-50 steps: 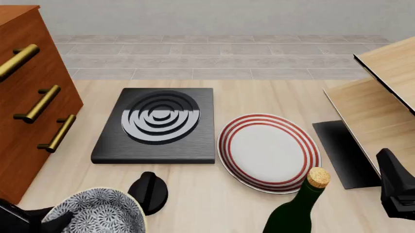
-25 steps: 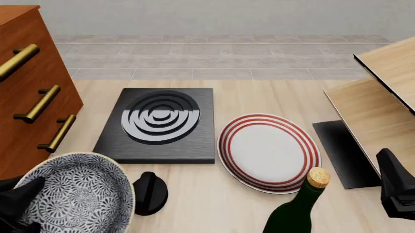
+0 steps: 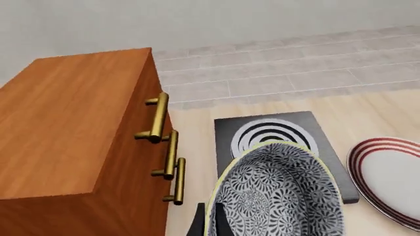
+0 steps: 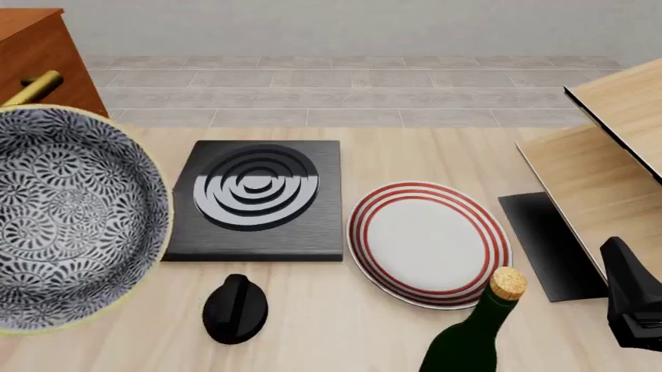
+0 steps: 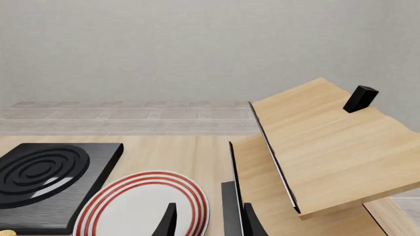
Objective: Put the bowl on the top of the cabinet.
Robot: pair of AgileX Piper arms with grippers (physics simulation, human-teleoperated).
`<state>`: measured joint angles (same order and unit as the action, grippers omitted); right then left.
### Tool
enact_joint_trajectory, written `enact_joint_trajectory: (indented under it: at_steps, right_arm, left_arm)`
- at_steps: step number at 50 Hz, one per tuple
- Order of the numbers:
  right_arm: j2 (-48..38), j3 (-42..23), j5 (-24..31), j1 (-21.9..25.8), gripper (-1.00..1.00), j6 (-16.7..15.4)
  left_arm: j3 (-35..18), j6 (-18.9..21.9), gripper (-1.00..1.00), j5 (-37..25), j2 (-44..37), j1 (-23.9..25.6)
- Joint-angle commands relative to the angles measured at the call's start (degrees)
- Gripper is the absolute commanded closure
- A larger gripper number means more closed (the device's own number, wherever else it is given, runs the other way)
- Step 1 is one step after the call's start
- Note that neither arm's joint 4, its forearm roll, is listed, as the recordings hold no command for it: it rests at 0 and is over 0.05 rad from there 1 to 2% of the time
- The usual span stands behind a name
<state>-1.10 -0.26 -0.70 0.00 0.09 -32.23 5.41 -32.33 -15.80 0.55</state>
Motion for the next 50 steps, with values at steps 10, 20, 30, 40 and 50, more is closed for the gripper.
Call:
enact_joint_trajectory:
  at_steps: [10, 20, 30, 40, 50]
  right_arm:
    - [0.0, 0.0, 0.0, 0.0, -1.0, 0.0]
    - [0.0, 0.0, 0.0, 0.0, -1.0, 0.0]
    - [0.0, 0.0, 0.0, 0.0, -1.0, 0.0]
    - [0.0, 0.0, 0.0, 0.0, -1.0, 0.0]
    - [0.0, 0.0, 0.0, 0.0, -1.0, 0.0]
  left_arm:
    - [-16.2, -8.8, 1.0, -1.1, -0.6, -3.2]
    - [-19.8, -11.7, 1.0, 0.2, -1.6, -5.6]
    - [-20.0, -17.1, 1.0, 4.7, -5.3, -12.5]
    - [-20.1, -23.2, 1.0, 9.6, -10.0, -19.9]
    - [-20.3, -28.4, 1.0, 15.4, -16.8, -29.1]
